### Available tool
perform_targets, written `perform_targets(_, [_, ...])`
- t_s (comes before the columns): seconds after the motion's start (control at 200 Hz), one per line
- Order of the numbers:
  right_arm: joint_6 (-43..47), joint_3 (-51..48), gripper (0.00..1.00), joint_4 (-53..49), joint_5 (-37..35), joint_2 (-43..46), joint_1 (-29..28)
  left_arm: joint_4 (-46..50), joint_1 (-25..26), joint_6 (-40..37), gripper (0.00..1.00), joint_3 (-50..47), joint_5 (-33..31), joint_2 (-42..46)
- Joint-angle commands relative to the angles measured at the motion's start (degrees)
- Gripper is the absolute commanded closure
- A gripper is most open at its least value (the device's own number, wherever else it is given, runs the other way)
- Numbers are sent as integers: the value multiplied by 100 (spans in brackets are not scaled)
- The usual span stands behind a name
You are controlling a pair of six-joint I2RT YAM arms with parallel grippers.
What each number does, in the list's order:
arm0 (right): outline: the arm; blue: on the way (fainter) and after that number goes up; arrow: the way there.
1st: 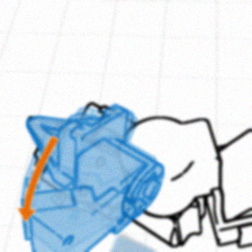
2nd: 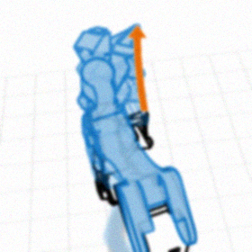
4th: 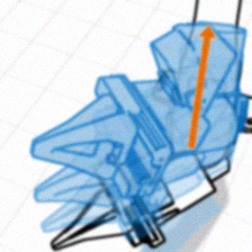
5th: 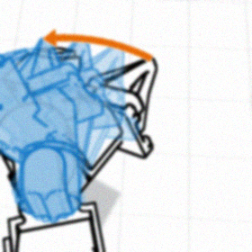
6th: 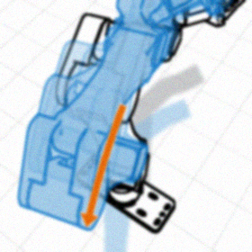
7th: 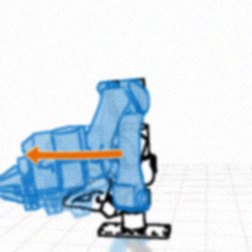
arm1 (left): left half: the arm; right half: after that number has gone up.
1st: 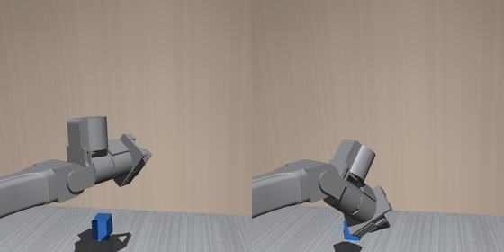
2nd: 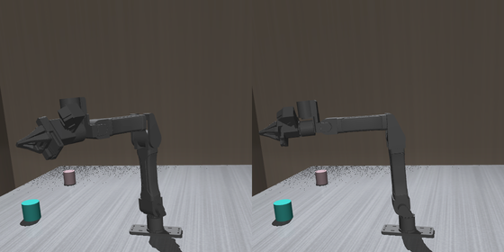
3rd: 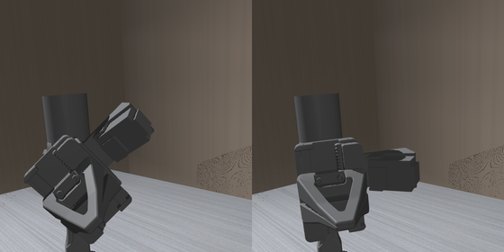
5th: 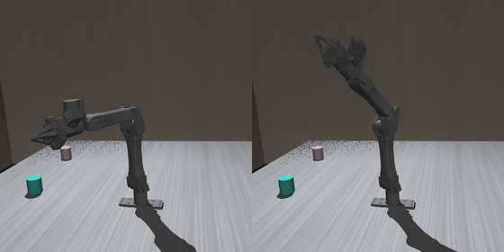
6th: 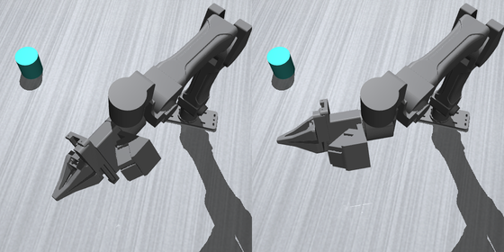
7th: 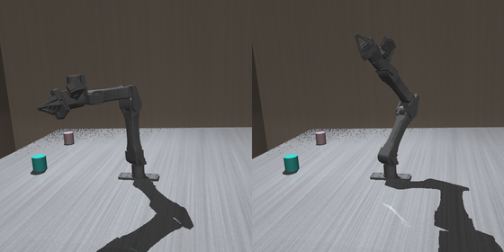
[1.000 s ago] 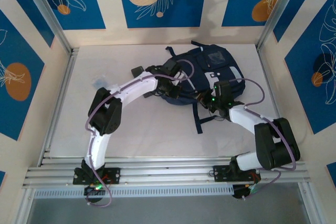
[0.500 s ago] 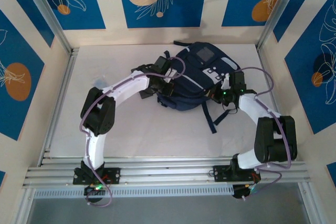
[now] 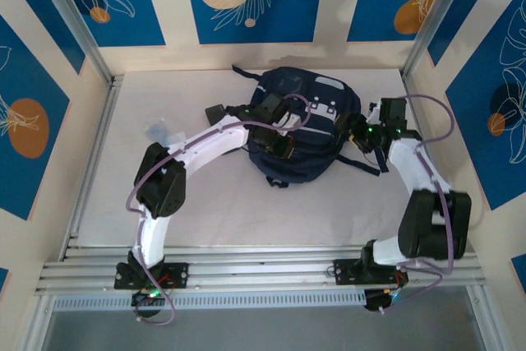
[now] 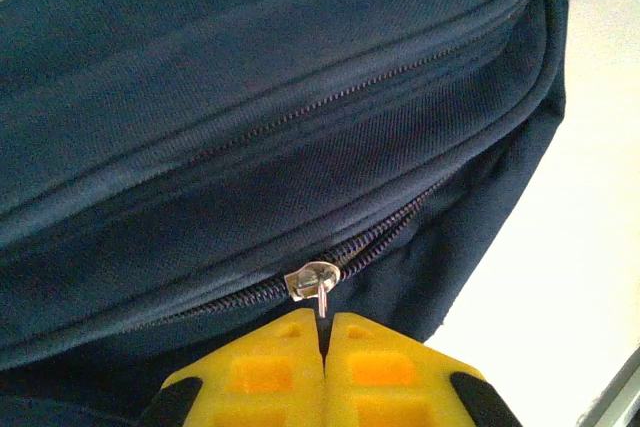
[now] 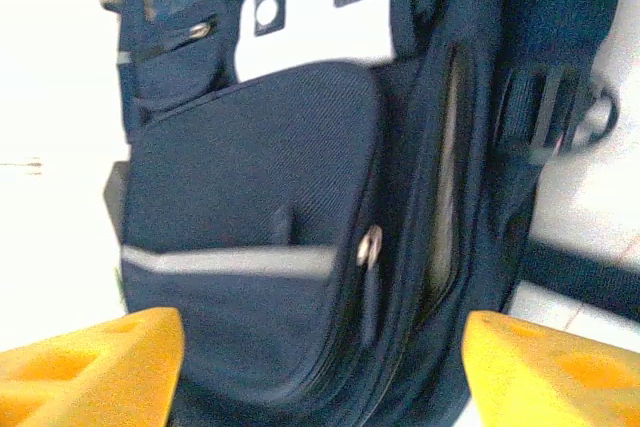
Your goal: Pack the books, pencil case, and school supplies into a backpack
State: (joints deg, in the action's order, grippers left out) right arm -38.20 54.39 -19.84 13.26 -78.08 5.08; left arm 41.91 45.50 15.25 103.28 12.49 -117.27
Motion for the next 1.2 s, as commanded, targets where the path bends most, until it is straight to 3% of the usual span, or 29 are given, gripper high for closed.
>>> perform_targets(0.0, [-730,-566,20,-267,382,721,-74,1,136,173,100,430,112,-166])
perform_targets(0.235, [-2283,-1776,19,562,463,1534,-636,-28,262,357,100,536,31,-182])
perform_targets(0.395, [-3115,-2369,19,1675,-227,1362,-1170,-105,378,486,100,454,157,-99])
perform_targets(0.5, [-3179,-2486,22,2442,-674,944,-1429,-224,426,616,100,248,276,15])
perform_targets(0.55, [-3138,-2450,32,2639,-806,697,-1502,-300,425,693,100,110,372,86])
perform_targets(0.71, [-2925,-2347,100,2893,-750,302,-1533,-286,425,656,100,-213,280,274])
perform_targets(0.895, [-2180,-2156,100,2102,-1034,715,-1351,608,408,49,100,-281,-185,337])
perform_targets(0.99, [-1595,-2025,100,1813,-862,886,-1151,1083,339,-273,100,-334,-784,387])
perform_targets(1.195, [-230,-1470,100,806,-560,888,-929,1241,-260,-509,100,-540,-1782,487])
